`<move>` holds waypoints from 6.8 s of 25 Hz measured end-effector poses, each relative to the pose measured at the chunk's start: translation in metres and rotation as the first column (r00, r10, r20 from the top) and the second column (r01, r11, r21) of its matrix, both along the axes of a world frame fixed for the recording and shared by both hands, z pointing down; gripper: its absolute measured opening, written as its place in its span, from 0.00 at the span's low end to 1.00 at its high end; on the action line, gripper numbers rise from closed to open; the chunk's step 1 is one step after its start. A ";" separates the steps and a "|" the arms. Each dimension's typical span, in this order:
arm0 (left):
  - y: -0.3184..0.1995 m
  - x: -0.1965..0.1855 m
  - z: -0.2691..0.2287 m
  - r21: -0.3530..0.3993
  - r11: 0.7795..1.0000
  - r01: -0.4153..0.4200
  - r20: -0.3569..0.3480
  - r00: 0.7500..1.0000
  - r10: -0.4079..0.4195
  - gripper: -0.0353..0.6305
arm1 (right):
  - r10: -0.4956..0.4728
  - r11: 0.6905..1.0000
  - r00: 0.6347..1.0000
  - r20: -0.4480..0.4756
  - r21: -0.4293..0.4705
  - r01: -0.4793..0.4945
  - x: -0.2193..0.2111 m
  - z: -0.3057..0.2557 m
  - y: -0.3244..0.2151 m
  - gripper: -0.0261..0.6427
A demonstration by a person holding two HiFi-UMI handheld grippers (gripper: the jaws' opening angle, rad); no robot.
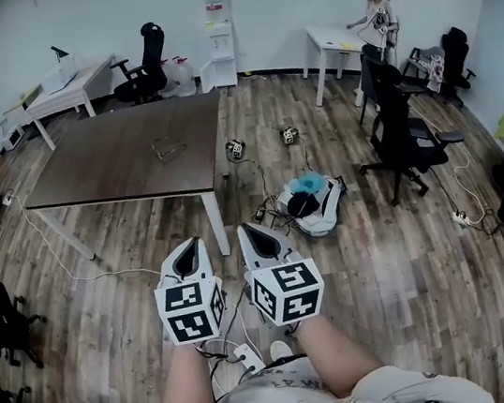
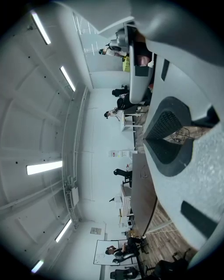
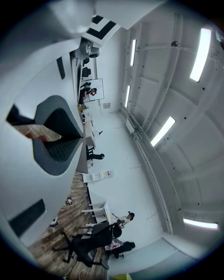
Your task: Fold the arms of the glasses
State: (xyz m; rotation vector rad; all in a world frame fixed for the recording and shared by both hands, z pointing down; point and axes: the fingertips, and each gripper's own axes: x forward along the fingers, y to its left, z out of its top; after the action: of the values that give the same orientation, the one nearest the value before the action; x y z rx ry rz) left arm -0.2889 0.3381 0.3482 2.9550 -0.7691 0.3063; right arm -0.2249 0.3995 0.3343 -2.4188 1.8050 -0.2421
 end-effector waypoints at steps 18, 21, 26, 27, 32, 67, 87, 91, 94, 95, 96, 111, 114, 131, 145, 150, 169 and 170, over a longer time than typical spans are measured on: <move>-0.053 0.108 0.007 -0.024 0.997 0.073 0.003 0.997 -0.073 0.07 | -0.077 0.997 0.997 -0.005 -0.024 0.076 0.112 0.006 -0.055 0.06; -0.066 0.115 0.007 -0.029 0.996 0.085 0.000 0.996 -0.085 0.07 | -0.090 0.995 0.996 -0.020 -0.033 0.090 0.119 0.006 -0.067 0.06; -0.085 0.128 0.007 -0.019 0.995 0.094 -0.004 0.996 -0.094 0.07 | -0.100 0.995 0.995 -0.026 -0.025 0.099 0.133 0.002 -0.088 0.06; -0.091 0.130 0.008 -0.018 0.995 0.097 -0.004 0.995 -0.097 0.07 | -0.104 0.994 0.994 -0.029 -0.025 0.104 0.135 0.003 -0.094 0.06; -0.124 0.140 0.013 -0.018 0.993 0.120 -0.010 0.993 -0.120 0.07 | -0.126 0.992 0.991 -0.038 -0.029 0.125 0.146 0.010 -0.129 0.06; -0.450 0.262 0.041 -0.132 0.974 0.184 0.004 0.983 -0.185 0.07 | -0.191 0.977 0.981 -0.039 -0.107 0.186 0.270 0.028 -0.453 0.06; -0.572 0.275 0.088 -0.159 0.924 0.348 0.137 0.935 -0.328 0.08 | -0.312 0.935 0.950 0.023 -0.169 0.312 0.306 0.063 -0.583 0.06; -0.597 0.284 0.105 -0.162 0.898 0.408 0.190 0.906 -0.378 0.08 | -0.370 0.907 0.928 0.038 -0.204 0.370 0.319 0.075 -0.613 0.06; -0.613 0.295 0.121 -0.178 0.884 0.433 0.225 0.892 -0.392 0.08 | -0.401 0.888 0.915 0.051 -0.226 0.401 0.333 0.084 -0.633 0.06; -0.618 0.299 0.127 -0.181 0.879 0.442 0.238 0.886 -0.397 0.08 | -0.407 0.883 0.912 0.057 -0.232 0.409 0.338 0.088 -0.640 0.06; -0.624 0.303 0.133 -0.184 0.874 0.450 0.252 0.881 -0.401 0.08 | -0.413 0.878 0.909 0.064 -0.238 0.415 0.343 0.091 -0.646 0.06; -0.684 0.330 0.263 -0.307 0.800 0.515 0.530 0.791 -0.305 0.18 | -0.459 0.794 0.867 0.197 -0.346 0.499 0.387 0.166 -0.729 0.06; -0.687 0.333 0.290 -0.348 0.776 0.526 0.591 0.765 -0.254 0.18 | -0.460 0.778 0.857 0.232 -0.360 0.515 0.395 0.181 -0.740 0.06; -0.717 0.328 0.346 -0.405 0.652 0.641 0.727 0.658 -0.196 0.15 | -0.455 0.738 0.829 0.326 -0.383 0.556 0.427 0.219 -0.779 0.06; -0.717 0.335 0.299 -0.377 0.725 0.576 0.599 0.749 -0.284 0.13 | -0.662 0.589 0.693 0.286 -0.374 0.717 0.386 0.205 -0.774 0.06; -0.715 0.332 0.260 -0.287 0.794 0.536 0.533 0.778 -0.332 0.13 | -0.705 0.578 0.672 0.225 -0.367 0.729 0.373 0.187 -0.766 0.07; -0.679 0.324 0.159 0.117 0.909 0.399 0.416 0.812 -0.410 0.13 | -0.785 0.533 0.619 0.024 -0.482 0.695 0.329 0.155 -0.724 0.16; -0.677 0.325 0.157 0.123 0.910 0.397 0.413 0.813 -0.410 0.13 | -0.785 0.535 0.619 0.012 -0.490 0.688 0.329 0.154 -0.722 0.13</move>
State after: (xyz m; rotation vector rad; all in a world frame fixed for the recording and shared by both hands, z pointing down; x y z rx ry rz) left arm 0.0363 -0.3391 0.5050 2.6681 -1.4328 0.9373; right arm 0.1039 -0.3226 0.4888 -1.7167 3.1256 -0.5432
